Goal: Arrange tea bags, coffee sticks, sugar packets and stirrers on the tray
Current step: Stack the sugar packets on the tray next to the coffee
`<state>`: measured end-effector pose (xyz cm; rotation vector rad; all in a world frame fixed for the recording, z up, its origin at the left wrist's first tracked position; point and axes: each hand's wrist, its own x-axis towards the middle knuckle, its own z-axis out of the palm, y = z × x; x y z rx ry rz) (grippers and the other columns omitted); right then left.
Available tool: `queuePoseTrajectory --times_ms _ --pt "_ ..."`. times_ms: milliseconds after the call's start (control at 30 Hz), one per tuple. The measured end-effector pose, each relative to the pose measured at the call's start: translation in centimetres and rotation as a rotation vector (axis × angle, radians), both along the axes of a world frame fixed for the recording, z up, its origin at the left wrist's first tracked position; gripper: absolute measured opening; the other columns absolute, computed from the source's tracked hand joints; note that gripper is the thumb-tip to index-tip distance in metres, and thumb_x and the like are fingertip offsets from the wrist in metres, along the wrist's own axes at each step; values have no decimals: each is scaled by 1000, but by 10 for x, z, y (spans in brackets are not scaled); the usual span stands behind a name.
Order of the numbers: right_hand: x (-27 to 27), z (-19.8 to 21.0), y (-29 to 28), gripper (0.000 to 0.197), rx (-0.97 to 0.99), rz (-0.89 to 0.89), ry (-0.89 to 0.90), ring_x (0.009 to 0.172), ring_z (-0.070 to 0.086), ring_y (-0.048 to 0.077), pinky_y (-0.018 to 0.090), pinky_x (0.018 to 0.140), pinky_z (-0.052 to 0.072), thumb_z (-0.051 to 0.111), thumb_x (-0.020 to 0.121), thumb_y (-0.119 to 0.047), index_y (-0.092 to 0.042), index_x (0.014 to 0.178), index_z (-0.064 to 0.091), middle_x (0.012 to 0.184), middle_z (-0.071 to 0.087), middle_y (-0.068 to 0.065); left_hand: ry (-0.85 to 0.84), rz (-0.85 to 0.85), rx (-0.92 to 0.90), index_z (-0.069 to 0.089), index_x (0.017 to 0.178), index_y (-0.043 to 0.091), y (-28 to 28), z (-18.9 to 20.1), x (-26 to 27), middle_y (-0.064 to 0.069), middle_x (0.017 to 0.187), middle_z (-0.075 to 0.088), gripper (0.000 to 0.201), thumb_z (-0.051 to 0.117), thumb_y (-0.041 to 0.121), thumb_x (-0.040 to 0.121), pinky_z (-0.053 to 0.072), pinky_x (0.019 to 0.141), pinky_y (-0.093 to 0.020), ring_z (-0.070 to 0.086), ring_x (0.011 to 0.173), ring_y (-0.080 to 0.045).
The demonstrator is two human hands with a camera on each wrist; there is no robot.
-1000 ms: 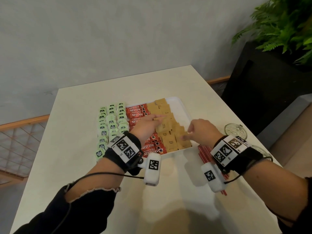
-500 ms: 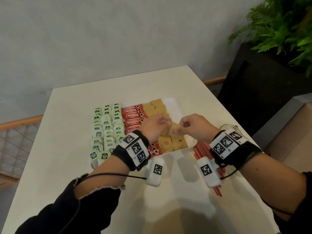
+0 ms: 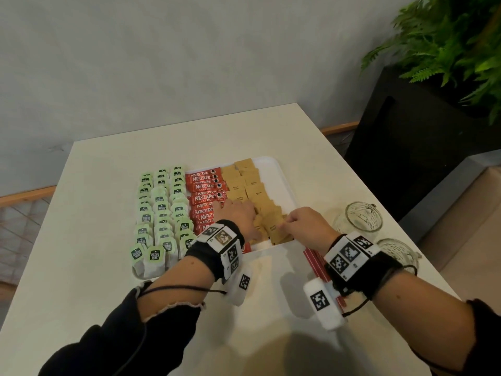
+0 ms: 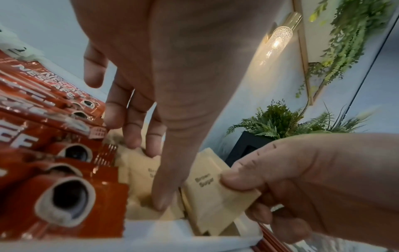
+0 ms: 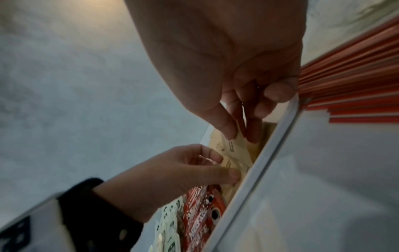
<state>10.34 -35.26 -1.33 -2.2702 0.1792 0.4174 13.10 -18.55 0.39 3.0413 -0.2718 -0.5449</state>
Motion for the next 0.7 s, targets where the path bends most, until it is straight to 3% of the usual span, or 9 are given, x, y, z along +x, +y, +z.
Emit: queuePoseTrajectory --times_ms 167,267,367,467,600,700 --pt "-5 -4 12 37 -66 109 -12 55 47 8 22 53 34 70 85 -27 -19 54 50 56 50 -8 -65 26 -88 56 111 27 7 6 2 4 112 59 27 56 44 89 24 108 -47 49 116 -22" --pt "-5 0 15 33 -87 101 -39 58 48 12 24 54 35 74 80 -32 -16 62 51 62 53 -5 -131 -10 -157 55 110 30 7 4 -1 6 113 58 26 58 42 87 26 104 -44 49 111 -19" --pt "-2 2 11 27 -187 -3 -100 74 55 16 30 65 44 71 78 -34 -17 82 51 85 58 -3 -85 -66 -111 52 112 32 2 1 -6 6 115 54 36 62 47 81 26 103 -44 47 112 -20" --pt "-3 2 10 24 -221 34 -56 87 59 18 39 82 51 70 80 -35 -22 90 52 96 61 -3 -55 -91 -60 51 115 30 0 -1 -8 4 121 52 37 64 42 83 24 105 -46 45 118 -23" --pt "-13 6 2 31 -225 28 -152 107 52 19 33 93 44 67 87 -33 -18 111 55 117 56 2 -213 -124 -114 54 116 28 -13 6 -18 3 121 56 28 58 37 89 30 102 -41 48 117 -22" --pt "-29 9 -14 39 -324 38 -193 123 43 24 32 102 35 58 94 -28 -12 128 52 132 48 8 -138 -185 -197 67 101 27 -29 14 -33 5 106 66 18 58 38 90 43 88 -35 60 102 -19"
